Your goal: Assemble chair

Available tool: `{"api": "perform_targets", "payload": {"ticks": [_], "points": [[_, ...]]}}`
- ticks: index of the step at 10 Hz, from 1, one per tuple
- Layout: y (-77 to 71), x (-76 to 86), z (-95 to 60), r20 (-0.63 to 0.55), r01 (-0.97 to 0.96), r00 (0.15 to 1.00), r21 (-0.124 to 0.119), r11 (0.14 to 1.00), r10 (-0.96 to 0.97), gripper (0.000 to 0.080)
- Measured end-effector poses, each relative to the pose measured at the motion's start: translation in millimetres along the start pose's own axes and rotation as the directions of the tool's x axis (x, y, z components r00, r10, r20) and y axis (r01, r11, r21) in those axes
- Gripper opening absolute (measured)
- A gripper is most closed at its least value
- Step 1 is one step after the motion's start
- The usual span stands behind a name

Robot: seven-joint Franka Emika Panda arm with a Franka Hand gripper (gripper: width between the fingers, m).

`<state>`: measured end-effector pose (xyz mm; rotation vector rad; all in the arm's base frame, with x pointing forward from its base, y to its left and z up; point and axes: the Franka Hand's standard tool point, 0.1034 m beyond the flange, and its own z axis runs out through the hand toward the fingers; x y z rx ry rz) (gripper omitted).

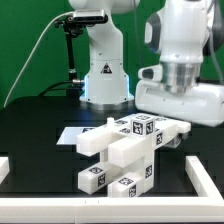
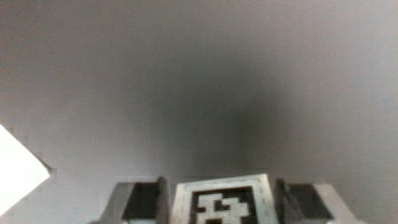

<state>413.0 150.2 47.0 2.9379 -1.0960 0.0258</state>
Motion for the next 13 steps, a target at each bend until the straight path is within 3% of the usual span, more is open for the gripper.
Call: {"api": "perform_targets", "payload": {"ticks": [1,3,4,5,6,7,8,9,10,11,13], "points": [[1.4,-4.9,-18.8,0.035,-0.005,0.999,0.006,1.000,0.005,0.0284],[8.2,-1.4,-67.3,0.089,-0.027,0.996,0.045,0.999,0.023,0.0284],[16.9,17.0,-82.0,0.095,-0.007,0.995,0.070,0.998,0.000,0.0284],[20.0,35.4,-86.0,0.096,0.021,0.995,0.076,0.997,-0.029,0.0284],[20.1,59.3,-97.1,0.090,0.047,0.995,0.056,0.997,-0.052,0.0284],[19.5,85.1,-109.5,0.061,0.119,0.990,0.087,0.989,-0.124,0.0284],[25.4,106.2,-101.7,0.036,0.185,0.981,0.093,0.978,-0.189,0.0284],[28.2,126.4,-99.1,0.021,0.220,0.975,0.078,0.972,-0.222,0.0284],[22.0,143.6,-111.1,0.009,0.231,0.973,0.081,0.970,-0.232,0.0284],[16.5,152.9,-113.7,-0.010,0.226,0.974,0.091,0.970,-0.226,0.0284],[14.8,146.0,-107.4,0.006,0.216,0.976,0.092,0.972,-0.218,0.0284]]}}
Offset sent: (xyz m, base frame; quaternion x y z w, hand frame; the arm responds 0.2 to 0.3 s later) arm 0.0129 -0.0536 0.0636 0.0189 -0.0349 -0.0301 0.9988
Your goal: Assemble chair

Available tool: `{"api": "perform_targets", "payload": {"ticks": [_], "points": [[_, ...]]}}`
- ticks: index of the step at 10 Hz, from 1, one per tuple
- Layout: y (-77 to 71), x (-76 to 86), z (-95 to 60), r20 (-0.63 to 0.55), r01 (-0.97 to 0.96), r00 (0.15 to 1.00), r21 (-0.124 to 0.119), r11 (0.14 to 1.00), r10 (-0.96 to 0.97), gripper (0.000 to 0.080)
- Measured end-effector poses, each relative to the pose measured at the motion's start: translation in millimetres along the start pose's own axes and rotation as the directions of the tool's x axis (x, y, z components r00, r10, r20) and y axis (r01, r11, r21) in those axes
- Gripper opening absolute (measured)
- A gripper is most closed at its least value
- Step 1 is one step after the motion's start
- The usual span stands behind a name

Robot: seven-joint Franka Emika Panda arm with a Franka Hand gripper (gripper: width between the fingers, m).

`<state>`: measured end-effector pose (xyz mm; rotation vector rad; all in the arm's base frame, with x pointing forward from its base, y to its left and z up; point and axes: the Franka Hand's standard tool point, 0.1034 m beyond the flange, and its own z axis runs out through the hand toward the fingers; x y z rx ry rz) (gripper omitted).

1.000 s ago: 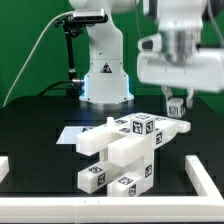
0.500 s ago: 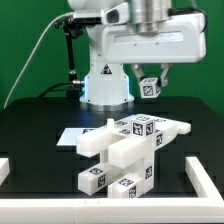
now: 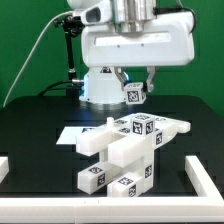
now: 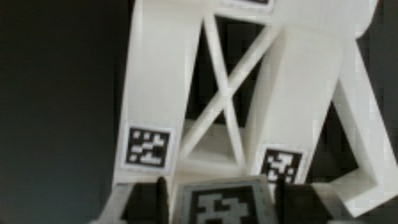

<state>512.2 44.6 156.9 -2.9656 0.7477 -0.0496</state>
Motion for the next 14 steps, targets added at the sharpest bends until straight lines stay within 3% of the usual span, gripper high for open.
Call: {"api": "perform_targets", "payload": {"ticks": [4,6,9,10,14], "points": [[3.4,3.2,-1.2,0.000,0.030,1.000,-0.007,1.000,-0.030,0.0284],[17.8,23.7,-10.6,-0.023,0.084,0.996,-0.013,0.996,-0.084,0.0284],[37.7,40.8,6.9,-0.053,0.144,0.988,-0.051,0.988,-0.147,0.0284],[42.4,40.2,15.9,-0.059,0.142,0.988,-0.064,0.988,-0.146,0.0284],[45.3,26.0,26.4,-0.050,0.149,0.987,-0.072,0.986,-0.153,0.0284]]}}
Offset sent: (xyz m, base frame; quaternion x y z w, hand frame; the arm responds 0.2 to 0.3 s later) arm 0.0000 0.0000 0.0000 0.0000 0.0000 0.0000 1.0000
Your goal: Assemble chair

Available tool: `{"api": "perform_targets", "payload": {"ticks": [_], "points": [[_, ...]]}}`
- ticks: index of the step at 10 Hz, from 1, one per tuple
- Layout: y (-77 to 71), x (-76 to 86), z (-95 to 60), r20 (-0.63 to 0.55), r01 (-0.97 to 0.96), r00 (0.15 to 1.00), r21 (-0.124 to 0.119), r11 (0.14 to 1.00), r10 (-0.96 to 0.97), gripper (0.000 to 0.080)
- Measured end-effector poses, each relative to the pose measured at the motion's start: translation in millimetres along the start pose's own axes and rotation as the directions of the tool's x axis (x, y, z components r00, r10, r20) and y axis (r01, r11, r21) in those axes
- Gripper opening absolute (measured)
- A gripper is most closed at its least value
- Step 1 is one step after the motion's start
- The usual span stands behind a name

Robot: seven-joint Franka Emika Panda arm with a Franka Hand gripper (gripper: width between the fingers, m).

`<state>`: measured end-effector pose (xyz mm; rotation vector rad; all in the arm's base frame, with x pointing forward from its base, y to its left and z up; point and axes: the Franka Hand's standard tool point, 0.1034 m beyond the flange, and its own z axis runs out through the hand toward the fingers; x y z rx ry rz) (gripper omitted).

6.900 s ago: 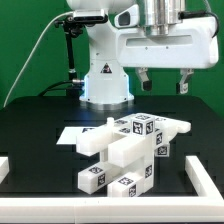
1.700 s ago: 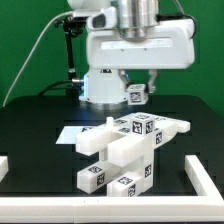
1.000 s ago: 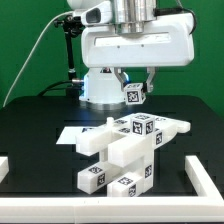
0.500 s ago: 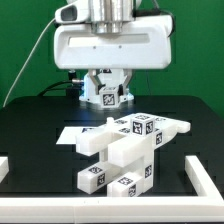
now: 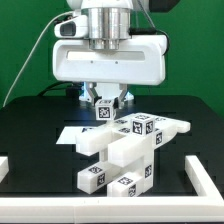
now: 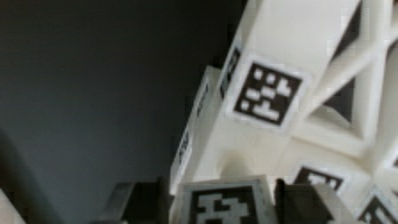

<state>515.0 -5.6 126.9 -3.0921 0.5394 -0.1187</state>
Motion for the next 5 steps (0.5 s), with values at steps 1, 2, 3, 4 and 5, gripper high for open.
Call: {"api": "perform_targets", "payload": {"ticks": [1,2,3,4,5], "points": [[-1.9,-2.7,0.5,-0.005,0.005,1.000,0.002,1.000,-0.005,0.0284],[-2.9,-4.8,2.3,-0.002,0.009,1.000,-0.001,1.000,-0.009,0.0284],[-3.4,-5.9,5.0,0.000,0.012,1.000,-0.005,1.000,-0.012,0.0284],[-4.3,-5.5,5.8,-0.006,0.015,1.000,-0.005,1.000,-0.015,0.0284],[-3.9,-3.9,6.4,-0.012,0.016,1.000,-0.007,1.000,-0.016,0.0284]]}}
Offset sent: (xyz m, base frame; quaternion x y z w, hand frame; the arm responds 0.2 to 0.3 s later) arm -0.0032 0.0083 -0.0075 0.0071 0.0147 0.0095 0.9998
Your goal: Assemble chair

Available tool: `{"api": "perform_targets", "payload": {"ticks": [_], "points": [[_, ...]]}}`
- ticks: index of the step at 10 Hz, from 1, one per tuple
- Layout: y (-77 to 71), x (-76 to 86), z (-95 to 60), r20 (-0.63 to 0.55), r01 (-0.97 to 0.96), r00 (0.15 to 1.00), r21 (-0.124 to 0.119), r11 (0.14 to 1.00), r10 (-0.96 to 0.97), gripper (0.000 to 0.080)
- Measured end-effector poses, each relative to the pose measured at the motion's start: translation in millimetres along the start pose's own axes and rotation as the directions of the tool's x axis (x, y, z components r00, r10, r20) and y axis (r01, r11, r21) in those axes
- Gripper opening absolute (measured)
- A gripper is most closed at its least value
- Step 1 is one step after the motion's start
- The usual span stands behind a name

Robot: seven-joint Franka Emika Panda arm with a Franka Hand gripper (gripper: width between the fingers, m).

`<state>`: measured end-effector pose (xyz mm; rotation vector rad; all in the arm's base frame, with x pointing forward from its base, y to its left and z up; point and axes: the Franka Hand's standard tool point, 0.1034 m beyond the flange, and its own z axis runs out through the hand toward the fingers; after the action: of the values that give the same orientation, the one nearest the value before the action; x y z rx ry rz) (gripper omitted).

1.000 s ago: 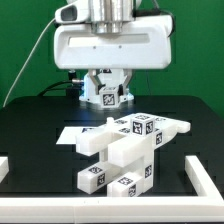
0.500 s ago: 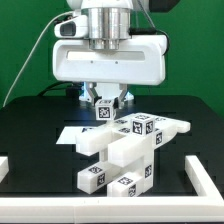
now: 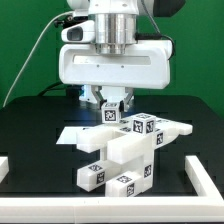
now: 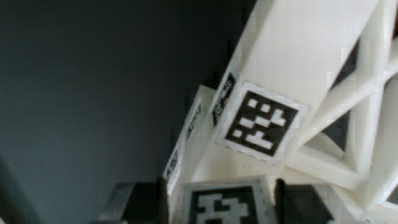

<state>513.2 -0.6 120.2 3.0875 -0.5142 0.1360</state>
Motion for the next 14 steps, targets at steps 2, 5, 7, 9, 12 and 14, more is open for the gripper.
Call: {"api": "perform_targets", "payload": {"ticks": [2,5,7,9,12,14], "points": [[0.2,5.5,1.2,-0.015,0.003,1.000,-0.004,1.000,-0.003,0.0284],[1.5,6.6,3.4,-0.020,0.003,1.000,-0.008,1.000,-0.003,0.0284],[1.8,6.2,4.1,-0.018,0.003,1.000,-0.009,1.000,-0.003,0.0284],[1.8,6.2,4.1,-0.018,0.003,1.000,-0.009,1.000,-0.003,0.0439],[1.8,6.2,4.2,-0.018,0.003,1.000,-0.009,1.000,-0.003,0.0635],[1.8,6.2,4.2,-0.018,0.003,1.000,-0.009,1.000,-0.003,0.0645]]}}
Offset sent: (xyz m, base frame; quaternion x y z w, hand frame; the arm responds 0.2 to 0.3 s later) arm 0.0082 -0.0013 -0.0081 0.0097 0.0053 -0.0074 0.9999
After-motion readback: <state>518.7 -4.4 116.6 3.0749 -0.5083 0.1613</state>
